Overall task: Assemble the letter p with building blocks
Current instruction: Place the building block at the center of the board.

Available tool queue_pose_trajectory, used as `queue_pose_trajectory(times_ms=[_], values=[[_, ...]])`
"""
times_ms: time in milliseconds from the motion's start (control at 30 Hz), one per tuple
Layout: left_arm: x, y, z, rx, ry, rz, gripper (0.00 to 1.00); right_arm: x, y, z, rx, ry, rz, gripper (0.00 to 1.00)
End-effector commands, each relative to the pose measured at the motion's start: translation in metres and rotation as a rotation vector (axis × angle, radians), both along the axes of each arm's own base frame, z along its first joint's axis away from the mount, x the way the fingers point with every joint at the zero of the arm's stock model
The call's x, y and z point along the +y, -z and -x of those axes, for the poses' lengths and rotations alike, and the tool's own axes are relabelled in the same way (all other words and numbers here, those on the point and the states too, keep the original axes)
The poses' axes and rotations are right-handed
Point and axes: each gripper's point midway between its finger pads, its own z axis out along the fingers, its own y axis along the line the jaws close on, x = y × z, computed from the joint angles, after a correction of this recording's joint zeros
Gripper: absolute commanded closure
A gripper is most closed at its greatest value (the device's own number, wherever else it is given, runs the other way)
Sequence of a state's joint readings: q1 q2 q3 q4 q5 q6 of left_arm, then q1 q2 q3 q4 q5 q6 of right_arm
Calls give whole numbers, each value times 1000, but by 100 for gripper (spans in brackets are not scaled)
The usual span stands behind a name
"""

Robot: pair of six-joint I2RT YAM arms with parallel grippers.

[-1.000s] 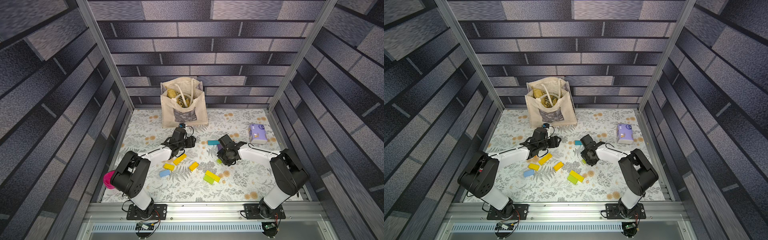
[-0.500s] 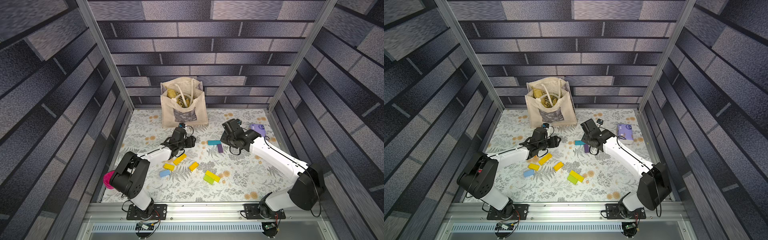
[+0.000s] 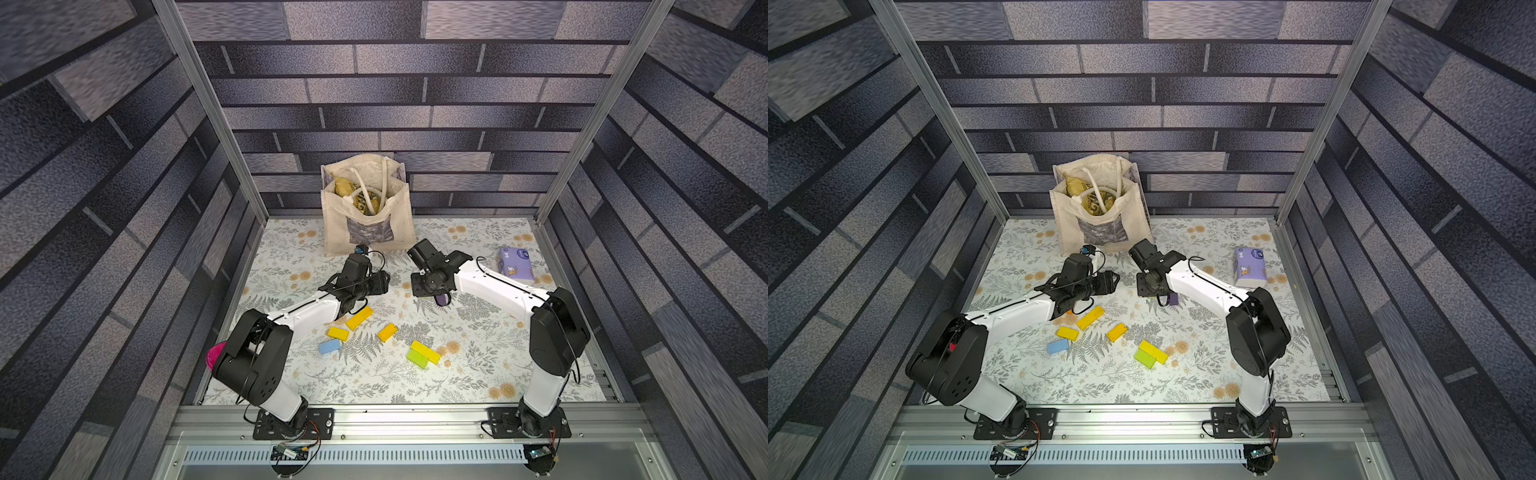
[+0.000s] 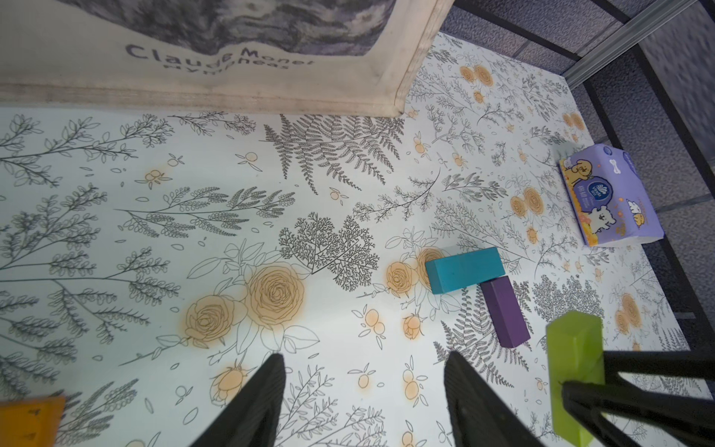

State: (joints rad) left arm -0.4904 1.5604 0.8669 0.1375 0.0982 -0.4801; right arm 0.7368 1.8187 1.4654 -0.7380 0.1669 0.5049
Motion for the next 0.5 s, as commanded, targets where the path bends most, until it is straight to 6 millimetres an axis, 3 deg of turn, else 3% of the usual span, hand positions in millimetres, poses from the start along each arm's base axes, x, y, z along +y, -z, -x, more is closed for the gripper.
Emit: queue_pose_trajectory(times_ms=[0,467], values=[[-3,-4,0,-5,-9,-5,32,-1,10,12,44,-35,40,91],[-12,1,2,-13,2,-60,31,-5,63,20,145,15,91,88]])
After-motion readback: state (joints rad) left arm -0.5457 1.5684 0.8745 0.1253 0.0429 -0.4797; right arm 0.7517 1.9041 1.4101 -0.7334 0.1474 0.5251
